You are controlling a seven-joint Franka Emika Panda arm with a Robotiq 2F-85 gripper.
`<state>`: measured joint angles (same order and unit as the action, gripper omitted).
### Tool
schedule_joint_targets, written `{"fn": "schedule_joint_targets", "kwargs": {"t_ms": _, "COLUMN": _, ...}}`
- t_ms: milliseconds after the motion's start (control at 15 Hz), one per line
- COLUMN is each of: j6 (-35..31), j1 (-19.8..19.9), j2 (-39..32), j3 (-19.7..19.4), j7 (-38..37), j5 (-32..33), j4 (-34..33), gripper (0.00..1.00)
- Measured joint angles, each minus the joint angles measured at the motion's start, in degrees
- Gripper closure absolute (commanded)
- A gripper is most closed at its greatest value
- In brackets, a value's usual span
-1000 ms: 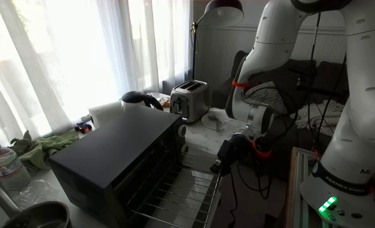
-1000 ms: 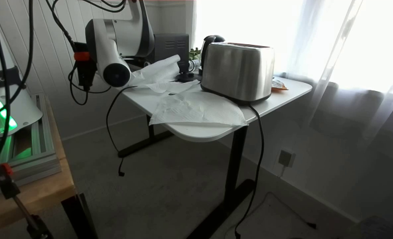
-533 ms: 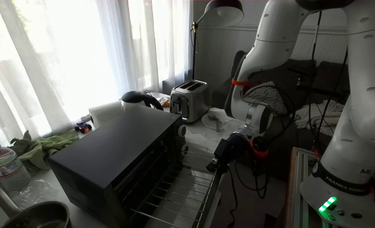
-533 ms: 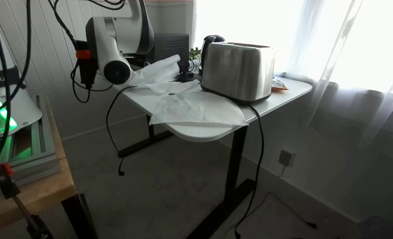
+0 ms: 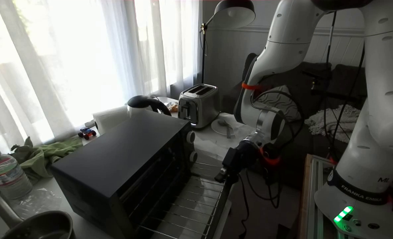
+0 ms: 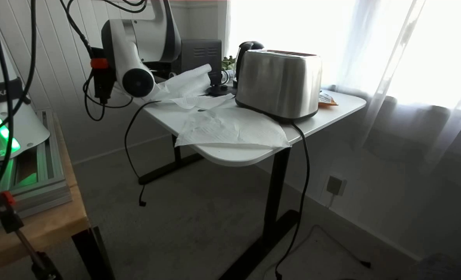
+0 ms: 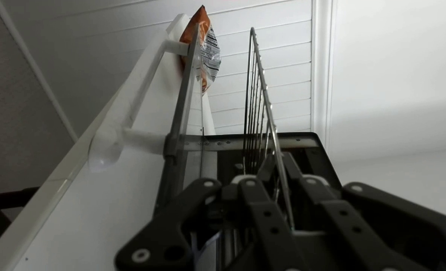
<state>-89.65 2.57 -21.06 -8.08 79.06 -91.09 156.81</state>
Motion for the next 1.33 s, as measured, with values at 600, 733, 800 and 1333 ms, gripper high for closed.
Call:
{"fn": "schedule_joint_targets", "kwargs": {"t_ms": 600, "j6": 0.1, "j1": 0.0, "j2": 0.5, "j3": 0.9, "j7": -0.6, "j5": -0.5, "j4": -0.4, "gripper": 0.98}}
{"fn": "schedule_joint_targets", "kwargs": {"t_ms": 733, "j6": 0.1, "j1": 0.0, "j2": 0.5, "j3": 1.2, "j7": -0.9, "j5": -0.8, "j4": -0.6, "gripper": 0.98}}
{"fn": "schedule_joint_targets", "kwargs": {"t_ms": 800, "j6": 0.1, "j1": 0.0, "j2": 0.5, "j3": 1.3, "j7": -1.1, "j5": -0.9, "j4": -0.7, "gripper": 0.98}}
{"fn": "schedule_joint_targets", "kwargs": {"t_ms": 1333, "j6": 0.1, "j1": 0.0, "j2": 0.5, "j3": 2.2, "j7": -2.9, "j5": -1.4, "j4": -2.2, "gripper": 0.98}}
